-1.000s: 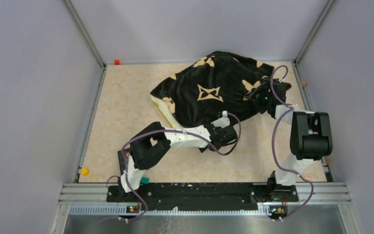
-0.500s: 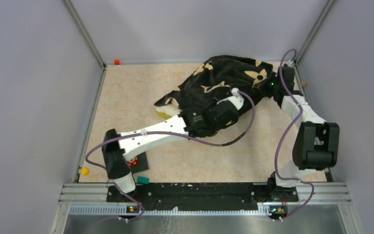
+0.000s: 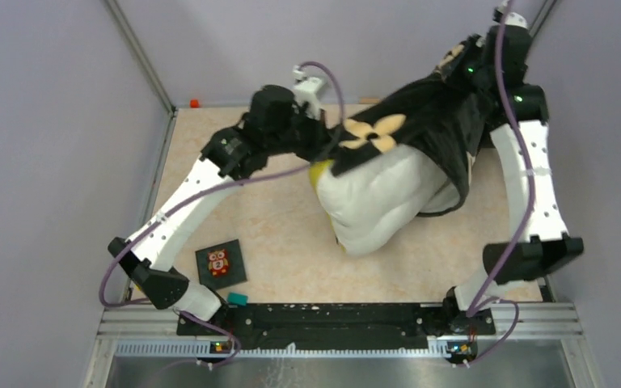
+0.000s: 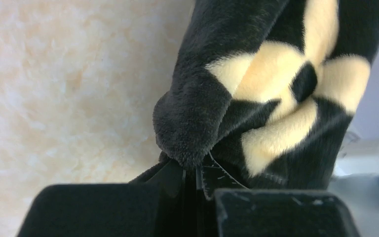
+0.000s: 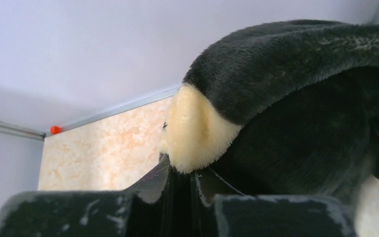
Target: Put the pillow into the pillowcase
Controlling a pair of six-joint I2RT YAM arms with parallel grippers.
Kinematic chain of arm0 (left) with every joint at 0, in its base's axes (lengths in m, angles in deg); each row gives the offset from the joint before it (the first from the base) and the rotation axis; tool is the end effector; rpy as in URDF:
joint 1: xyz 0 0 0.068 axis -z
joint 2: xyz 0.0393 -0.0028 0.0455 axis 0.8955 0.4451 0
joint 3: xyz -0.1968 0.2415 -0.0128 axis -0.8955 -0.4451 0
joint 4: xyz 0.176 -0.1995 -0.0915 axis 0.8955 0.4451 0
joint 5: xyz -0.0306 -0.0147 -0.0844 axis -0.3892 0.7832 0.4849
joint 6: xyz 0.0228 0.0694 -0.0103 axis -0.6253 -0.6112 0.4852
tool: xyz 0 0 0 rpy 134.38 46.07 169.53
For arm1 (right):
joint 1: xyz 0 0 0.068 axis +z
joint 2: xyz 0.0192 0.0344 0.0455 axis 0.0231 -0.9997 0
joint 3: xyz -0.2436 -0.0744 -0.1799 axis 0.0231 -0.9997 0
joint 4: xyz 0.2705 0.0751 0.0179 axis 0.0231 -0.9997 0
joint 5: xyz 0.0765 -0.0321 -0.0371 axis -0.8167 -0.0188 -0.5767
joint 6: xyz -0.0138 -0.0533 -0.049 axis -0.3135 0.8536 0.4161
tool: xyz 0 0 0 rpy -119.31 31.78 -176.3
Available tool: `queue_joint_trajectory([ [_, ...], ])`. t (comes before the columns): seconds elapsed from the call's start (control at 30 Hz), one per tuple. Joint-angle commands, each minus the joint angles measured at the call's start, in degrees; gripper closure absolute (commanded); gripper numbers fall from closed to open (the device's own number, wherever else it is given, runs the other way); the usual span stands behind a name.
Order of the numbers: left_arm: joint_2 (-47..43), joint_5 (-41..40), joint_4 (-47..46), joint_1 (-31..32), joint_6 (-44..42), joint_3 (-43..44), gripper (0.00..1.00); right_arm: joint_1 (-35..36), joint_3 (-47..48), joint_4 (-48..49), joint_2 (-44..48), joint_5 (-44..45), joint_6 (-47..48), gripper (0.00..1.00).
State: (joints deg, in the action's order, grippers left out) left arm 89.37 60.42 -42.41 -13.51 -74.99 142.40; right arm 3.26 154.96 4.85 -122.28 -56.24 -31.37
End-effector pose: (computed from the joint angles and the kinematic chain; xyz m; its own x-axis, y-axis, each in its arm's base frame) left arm 0.2250 -0.2756 0.5133 -0.4462 0.1532 -0.8817 0.7198 0.6470 -0.2518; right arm 0.3468 0.0246 0.5387 -0.2751 0.4390 -0.8554 0.1114 0.8982 0.4251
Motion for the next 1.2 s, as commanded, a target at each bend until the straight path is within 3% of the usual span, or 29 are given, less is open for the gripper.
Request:
queue_joint_trajectory([
  [0.0,-1.3,31.0,-14.0,-24.3,19.2,-17.6,1.00,7.6,11.7,-6.1,-17.2,2.5,5.6,0.80],
  [0.07,1.5,40.9,-25.0,-31.7,24.4,-29.1,1.00,9.8,17.8,-8.4,-25.4,1.9,6.2,0.61],
  [0.13,6.4,42.7,-28.5,-36.2,24.5,-33.9,0.95,11.6,22.7,-9.7,-30.7,2.0,6.7,0.45],
  [0.2,11.4,43.8,-26.7,-39.2,22.8,-32.9,0.61,13.7,25.9,-10.0,-32.5,2.6,7.8,0.35],
  [0.27,11.9,39.8,-26.5,-40.6,20.7,-31.5,0.32,15.6,26.8,-9.3,-31.9,3.7,9.4,0.30],
  [0.3,11.6,37.2,-26.3,-41.2,19.5,-30.3,0.10,16.3,26.4,-8.7,-31.2,3.9,10.4,0.29],
  [0.33,11.5,35.0,-24.1,-41.8,18.5,-28.4,0.02,17.0,25.1,-8.2,-30.2,4.5,11.5,0.28],
  [0.5,9.0,23.8,-16.7,-44.9,17.1,-23.6,0.01,20.5,8.9,0.8,-22.4,2.4,19.8,0.27],
  [0.77,-4.5,16.5,-13.7,-44.2,14.4,-36.1,0.01,26.5,-14.4,11.7,-16.5,-0.7,30.5,0.23],
  [0.97,-14.9,8.3,-12.7,-32.6,17.6,-50.1,0.01,30.6,-14.9,13.2,-21.3,2.9,33.5,0.23],
  [1.17,-15.6,7.6,-23.2,-24.4,26.7,-61.1,0.01,32.4,-12.8,13.9,-26.8,4.4,34.2,0.23],
])
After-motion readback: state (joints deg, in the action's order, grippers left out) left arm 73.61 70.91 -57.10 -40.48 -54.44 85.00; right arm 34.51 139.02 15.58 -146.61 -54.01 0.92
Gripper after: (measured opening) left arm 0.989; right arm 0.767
